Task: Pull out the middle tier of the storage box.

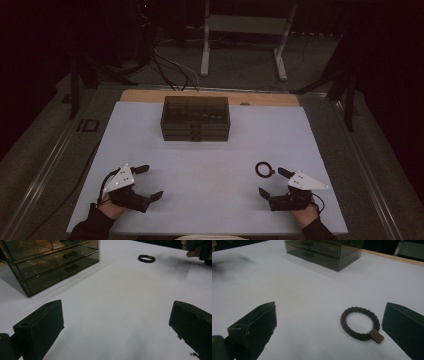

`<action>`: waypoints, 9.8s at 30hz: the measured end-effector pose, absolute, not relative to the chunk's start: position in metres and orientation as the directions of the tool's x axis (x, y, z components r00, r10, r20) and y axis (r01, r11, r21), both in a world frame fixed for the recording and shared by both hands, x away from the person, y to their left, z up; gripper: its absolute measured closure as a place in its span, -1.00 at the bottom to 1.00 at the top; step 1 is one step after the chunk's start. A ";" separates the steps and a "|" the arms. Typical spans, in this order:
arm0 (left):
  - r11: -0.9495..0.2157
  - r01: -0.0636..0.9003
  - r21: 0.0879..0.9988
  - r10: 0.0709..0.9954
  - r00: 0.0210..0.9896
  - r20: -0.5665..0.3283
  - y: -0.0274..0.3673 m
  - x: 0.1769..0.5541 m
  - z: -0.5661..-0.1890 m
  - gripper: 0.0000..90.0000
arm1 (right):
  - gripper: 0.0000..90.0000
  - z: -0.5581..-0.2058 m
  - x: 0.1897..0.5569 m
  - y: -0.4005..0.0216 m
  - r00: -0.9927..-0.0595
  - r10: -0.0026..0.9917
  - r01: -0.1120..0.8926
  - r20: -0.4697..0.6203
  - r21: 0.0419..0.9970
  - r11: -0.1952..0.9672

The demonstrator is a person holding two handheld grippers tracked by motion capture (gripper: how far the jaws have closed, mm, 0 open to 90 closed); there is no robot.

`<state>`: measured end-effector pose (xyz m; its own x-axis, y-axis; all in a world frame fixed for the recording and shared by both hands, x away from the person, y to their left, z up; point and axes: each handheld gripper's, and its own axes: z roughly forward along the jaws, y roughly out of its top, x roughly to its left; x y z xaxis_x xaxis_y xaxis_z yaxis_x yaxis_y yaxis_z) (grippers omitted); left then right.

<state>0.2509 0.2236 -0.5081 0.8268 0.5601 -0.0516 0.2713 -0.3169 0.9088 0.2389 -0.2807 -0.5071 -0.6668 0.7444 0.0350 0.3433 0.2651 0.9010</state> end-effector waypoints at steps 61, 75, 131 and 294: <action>-0.479 0.067 0.875 0.409 0.900 0.155 0.169 0.307 -0.447 -0.98 | -1.00 -0.502 0.236 -0.279 -0.692 0.718 0.329 0.077 0.919 0.218; -0.551 0.033 0.834 0.417 0.876 0.241 0.154 0.325 -0.443 -0.98 | -1.00 -0.502 0.236 -0.279 -0.695 0.714 0.332 0.087 0.919 0.212; -0.938 -0.094 0.334 0.200 0.641 0.741 0.081 0.350 -0.490 -0.88 | -1.00 -0.499 0.235 -0.283 -0.685 0.716 0.351 0.136 0.923 0.159; -0.880 -0.027 0.475 0.277 0.781 0.559 0.101 0.354 -0.460 0.16 | -1.00 -0.503 0.236 -0.280 -0.693 0.712 0.371 0.111 0.902 0.221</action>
